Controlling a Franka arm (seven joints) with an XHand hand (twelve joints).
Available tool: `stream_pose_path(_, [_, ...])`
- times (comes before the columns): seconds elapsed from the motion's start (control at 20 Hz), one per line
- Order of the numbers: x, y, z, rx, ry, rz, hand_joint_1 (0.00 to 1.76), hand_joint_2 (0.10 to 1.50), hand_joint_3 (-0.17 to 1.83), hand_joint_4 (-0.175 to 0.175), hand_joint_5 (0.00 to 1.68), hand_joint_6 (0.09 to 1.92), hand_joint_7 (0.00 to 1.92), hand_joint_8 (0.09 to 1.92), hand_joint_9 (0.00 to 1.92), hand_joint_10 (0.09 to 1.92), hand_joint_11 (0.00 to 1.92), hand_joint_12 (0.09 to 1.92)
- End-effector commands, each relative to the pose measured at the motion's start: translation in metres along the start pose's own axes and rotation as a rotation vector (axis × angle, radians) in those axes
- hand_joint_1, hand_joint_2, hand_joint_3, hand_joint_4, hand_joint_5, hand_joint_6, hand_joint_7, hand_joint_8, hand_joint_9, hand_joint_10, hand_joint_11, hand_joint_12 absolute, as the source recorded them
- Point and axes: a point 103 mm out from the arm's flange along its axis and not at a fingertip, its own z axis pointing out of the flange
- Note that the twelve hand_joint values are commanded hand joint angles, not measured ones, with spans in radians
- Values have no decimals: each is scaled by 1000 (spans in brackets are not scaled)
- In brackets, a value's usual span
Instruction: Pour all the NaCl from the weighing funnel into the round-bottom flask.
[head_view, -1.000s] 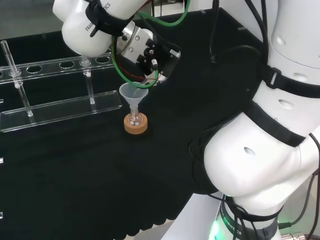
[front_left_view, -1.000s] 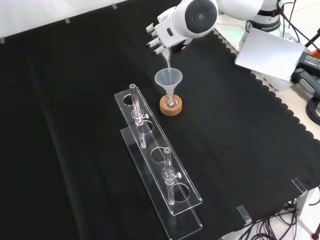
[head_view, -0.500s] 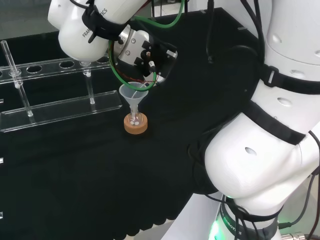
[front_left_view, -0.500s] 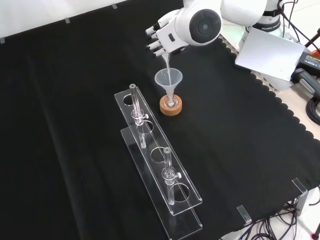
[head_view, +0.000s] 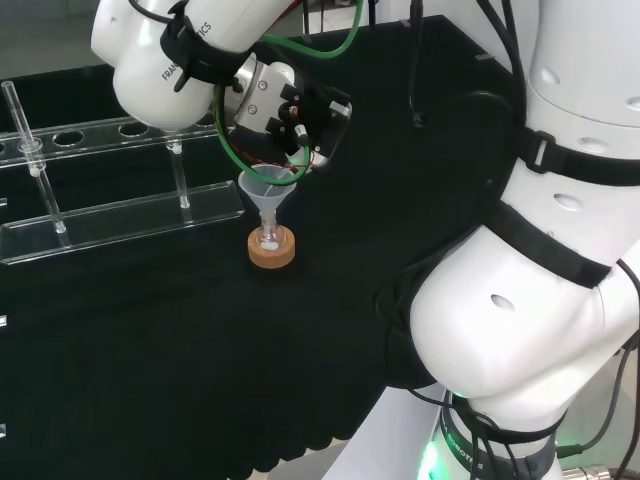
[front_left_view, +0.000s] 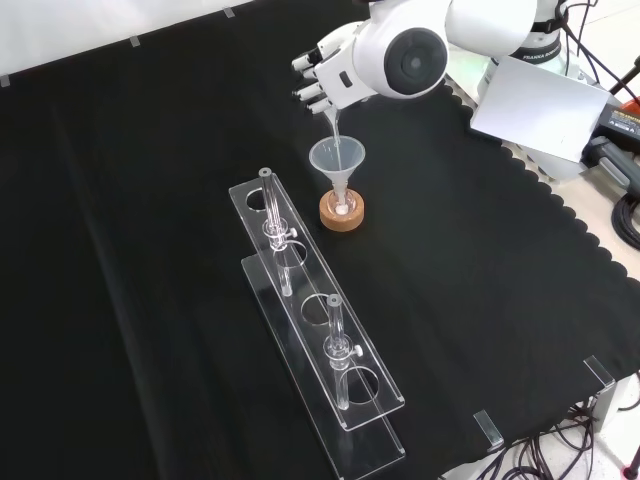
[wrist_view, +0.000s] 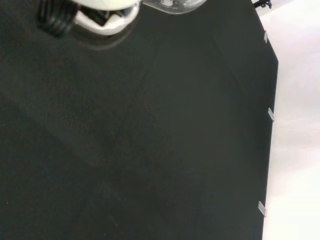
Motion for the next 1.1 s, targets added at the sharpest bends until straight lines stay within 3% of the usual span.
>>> stream_pose_path(0.05, [1, -1, -3, 3, -25, 6, 1111, 731, 510, 175, 1281, 601, 807, 670, 1304, 125, 1060, 866])
stream_pose_path(1.1, [7, -4, -11, 57, -124, 49, 1111, 731, 511, 175, 1282, 601, 807, 670, 1306, 120, 1058, 870])
